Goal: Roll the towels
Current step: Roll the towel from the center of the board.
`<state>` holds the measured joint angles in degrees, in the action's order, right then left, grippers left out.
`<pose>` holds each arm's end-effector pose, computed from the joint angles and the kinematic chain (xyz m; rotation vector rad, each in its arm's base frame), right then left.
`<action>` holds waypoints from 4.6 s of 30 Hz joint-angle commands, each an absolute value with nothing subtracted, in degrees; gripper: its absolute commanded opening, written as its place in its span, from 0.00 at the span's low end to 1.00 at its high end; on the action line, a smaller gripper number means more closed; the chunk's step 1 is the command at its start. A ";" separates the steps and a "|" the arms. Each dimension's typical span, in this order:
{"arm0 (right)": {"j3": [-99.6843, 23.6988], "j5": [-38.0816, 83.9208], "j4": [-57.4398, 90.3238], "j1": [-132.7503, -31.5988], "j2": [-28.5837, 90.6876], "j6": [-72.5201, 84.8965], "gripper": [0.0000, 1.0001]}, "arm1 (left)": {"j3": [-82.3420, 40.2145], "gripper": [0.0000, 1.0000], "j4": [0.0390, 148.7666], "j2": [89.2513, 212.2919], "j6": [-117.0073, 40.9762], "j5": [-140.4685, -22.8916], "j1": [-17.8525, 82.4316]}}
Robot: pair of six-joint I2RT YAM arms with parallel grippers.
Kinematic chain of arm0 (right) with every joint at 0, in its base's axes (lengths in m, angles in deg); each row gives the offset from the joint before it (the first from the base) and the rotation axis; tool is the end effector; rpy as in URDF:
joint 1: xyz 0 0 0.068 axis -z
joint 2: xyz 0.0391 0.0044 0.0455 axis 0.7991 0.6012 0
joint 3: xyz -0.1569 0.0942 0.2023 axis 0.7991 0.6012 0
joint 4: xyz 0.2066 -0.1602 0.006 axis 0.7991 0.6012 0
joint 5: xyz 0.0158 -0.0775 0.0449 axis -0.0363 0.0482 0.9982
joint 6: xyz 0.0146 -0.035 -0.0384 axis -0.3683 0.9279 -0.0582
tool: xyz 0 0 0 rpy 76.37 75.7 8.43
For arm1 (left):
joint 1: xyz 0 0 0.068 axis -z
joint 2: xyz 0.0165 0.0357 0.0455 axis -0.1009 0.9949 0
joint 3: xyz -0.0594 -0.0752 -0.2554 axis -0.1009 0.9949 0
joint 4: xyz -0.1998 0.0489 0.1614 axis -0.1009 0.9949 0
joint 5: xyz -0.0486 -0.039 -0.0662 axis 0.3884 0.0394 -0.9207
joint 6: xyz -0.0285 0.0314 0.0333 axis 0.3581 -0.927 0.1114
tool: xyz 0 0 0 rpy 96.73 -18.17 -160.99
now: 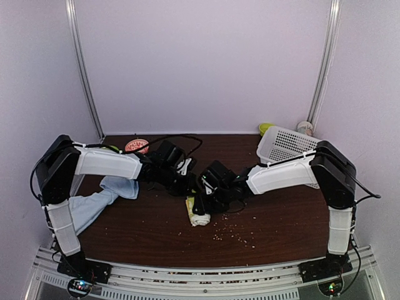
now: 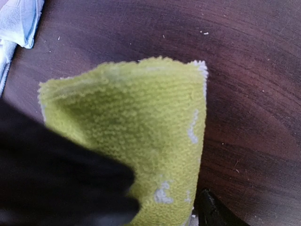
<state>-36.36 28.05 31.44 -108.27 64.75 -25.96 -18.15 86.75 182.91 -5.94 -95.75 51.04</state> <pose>0.2306 0.3458 0.1480 -0.4869 2.7421 0.8283 0.2718 -0.2936 0.1803 0.2374 2.6764 -1.0878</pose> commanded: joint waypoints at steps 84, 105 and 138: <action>-31.82 30.24 35.02 -108.04 52.60 -24.89 0.71 | -2.69 0.00 75.47 187.30 -4.85 -93.38 48.07; -33.41 40.95 26.71 -105.78 66.77 -32.75 0.79 | -2.24 0.00 74.93 187.06 -4.68 -93.76 48.07; -39.30 25.01 43.81 -109.80 72.30 -25.67 0.16 | -1.60 0.00 81.43 175.56 -5.39 -90.84 48.02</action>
